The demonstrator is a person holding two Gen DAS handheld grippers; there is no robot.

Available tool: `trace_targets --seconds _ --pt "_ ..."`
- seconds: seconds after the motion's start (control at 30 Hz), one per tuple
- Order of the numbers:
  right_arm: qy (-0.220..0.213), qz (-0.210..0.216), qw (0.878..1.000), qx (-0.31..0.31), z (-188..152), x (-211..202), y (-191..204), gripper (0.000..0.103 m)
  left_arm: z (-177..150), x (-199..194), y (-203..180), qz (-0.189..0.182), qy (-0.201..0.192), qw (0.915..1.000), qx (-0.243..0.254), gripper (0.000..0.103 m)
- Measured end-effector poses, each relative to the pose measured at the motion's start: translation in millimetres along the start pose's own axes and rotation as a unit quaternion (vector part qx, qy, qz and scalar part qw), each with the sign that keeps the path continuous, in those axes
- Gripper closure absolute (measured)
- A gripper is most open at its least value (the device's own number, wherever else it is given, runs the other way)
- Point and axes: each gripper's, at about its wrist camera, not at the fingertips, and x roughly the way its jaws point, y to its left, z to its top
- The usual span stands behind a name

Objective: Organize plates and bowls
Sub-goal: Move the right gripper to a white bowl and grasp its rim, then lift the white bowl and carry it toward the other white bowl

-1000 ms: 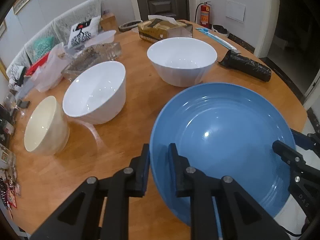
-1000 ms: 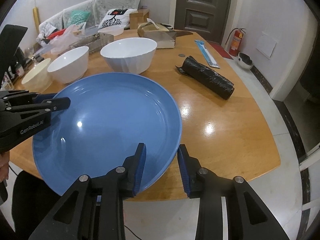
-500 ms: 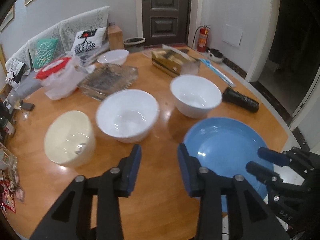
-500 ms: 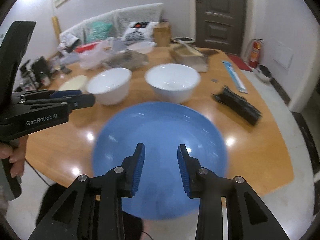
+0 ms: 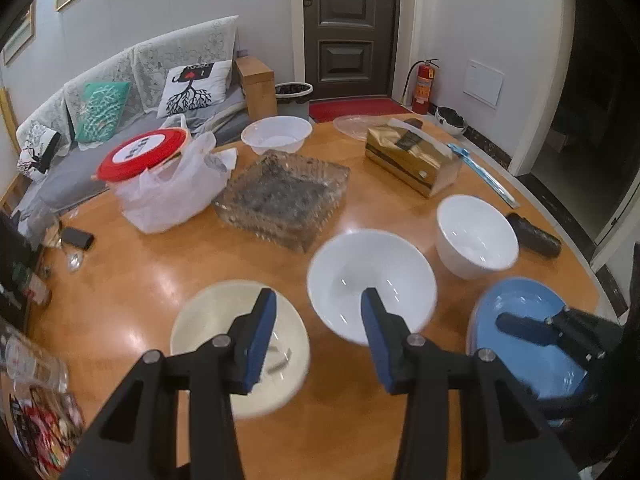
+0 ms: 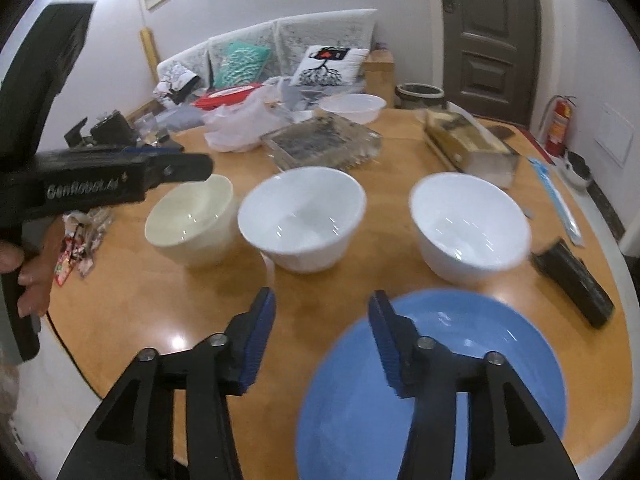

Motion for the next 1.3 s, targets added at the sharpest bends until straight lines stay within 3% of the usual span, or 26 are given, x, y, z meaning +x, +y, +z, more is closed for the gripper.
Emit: trace_targets --seconds 0.1,0.33,0.63,0.9,1.17,1.3 --pt "0.005 0.007 1.0 -0.004 9 24 4 0.053 14 18 8 -0.01 0.013 0.9999 0.001 0.062" --pt "0.005 0.026 1.0 -0.013 15 49 7 0.023 32 65 11 -0.038 0.052 0.9979 0.001 0.062" --pt "0.043 0.04 0.998 -0.017 24 71 5 0.018 33 114 10 -0.054 0.108 0.9927 0.003 0.062" --pt "0.101 0.044 0.994 -0.002 32 99 3 0.016 32 130 5 -0.065 0.133 0.9889 0.014 0.063" --pt "0.124 0.044 0.991 -0.015 42 114 4 0.011 33 141 4 -0.064 0.151 0.9863 0.02 0.087" --pt "0.131 0.055 0.99 0.002 45 120 -3 0.01 33 142 3 -0.061 0.15 0.9866 0.023 0.088"
